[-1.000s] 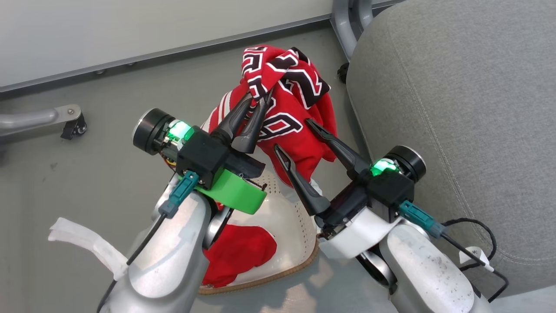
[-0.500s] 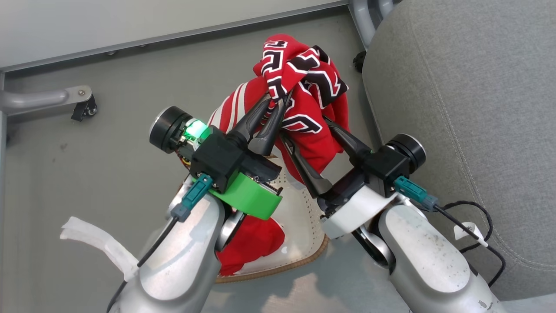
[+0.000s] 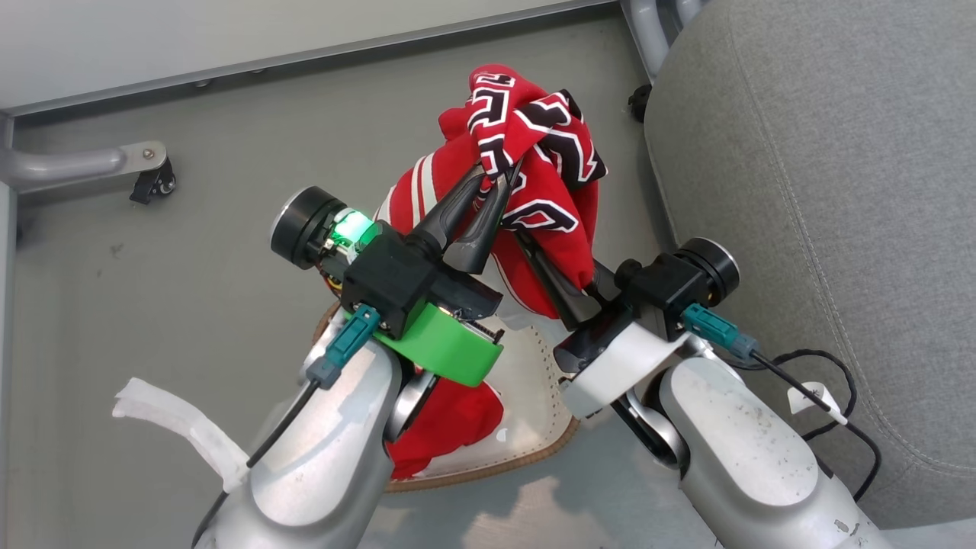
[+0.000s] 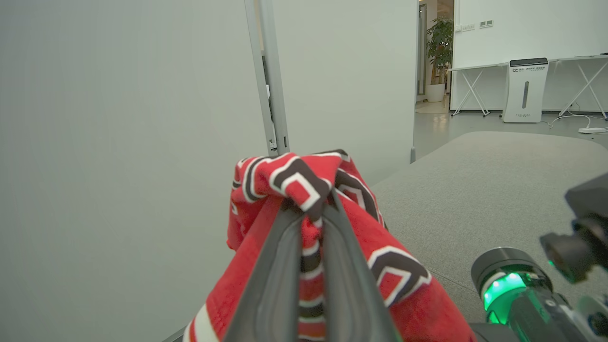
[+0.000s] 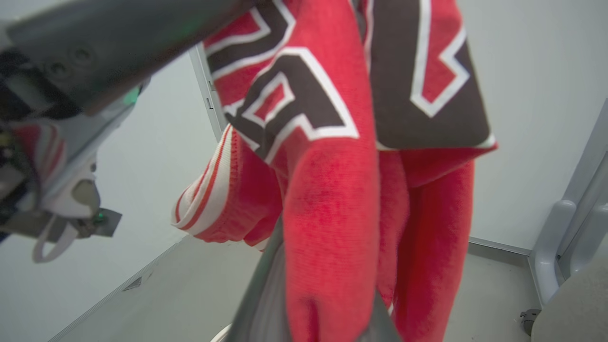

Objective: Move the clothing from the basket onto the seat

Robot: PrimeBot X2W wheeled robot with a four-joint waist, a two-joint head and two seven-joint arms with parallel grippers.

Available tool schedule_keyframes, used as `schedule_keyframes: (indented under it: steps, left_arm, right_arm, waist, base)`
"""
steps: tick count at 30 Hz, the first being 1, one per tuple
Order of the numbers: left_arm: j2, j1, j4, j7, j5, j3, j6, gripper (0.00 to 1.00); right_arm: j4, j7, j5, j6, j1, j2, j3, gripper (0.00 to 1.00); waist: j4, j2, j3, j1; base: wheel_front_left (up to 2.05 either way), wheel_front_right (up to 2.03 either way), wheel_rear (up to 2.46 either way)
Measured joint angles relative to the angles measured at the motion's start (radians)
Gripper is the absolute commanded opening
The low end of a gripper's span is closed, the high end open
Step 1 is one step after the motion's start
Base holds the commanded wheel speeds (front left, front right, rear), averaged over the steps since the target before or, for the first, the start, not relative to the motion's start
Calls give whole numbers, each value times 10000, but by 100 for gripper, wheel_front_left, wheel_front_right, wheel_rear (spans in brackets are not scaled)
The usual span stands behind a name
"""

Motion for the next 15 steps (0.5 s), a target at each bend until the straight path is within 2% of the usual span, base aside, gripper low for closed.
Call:
schedule_keyframes:
  steps: [9,10,11,15]
  left_arm:
    - [-4,1,119,0,-31,-6,46,0]
    - [-6,1,111,0,-31,4,56,41]
    - [-6,1,111,0,-29,12,79,100]
    - [-8,3,151,-2,15,40,130,100]
  right_arm:
    - [-54,0,127,0,45,-2,35,0]
    - [-65,0,146,0,46,-2,35,0]
    - [-77,0,148,0,46,0,35,0]
    - [-98,0,165,0,54,-2,31,0]
  waist:
    - [-88,0,3,0]
    - [-92,0,4,0]
    - [-95,0,4,0]
    - [-113,0,-25,0]
  base:
    - [0,0,0]
    - [0,0,0]
    - [0,0,0]
    - [0,0,0]
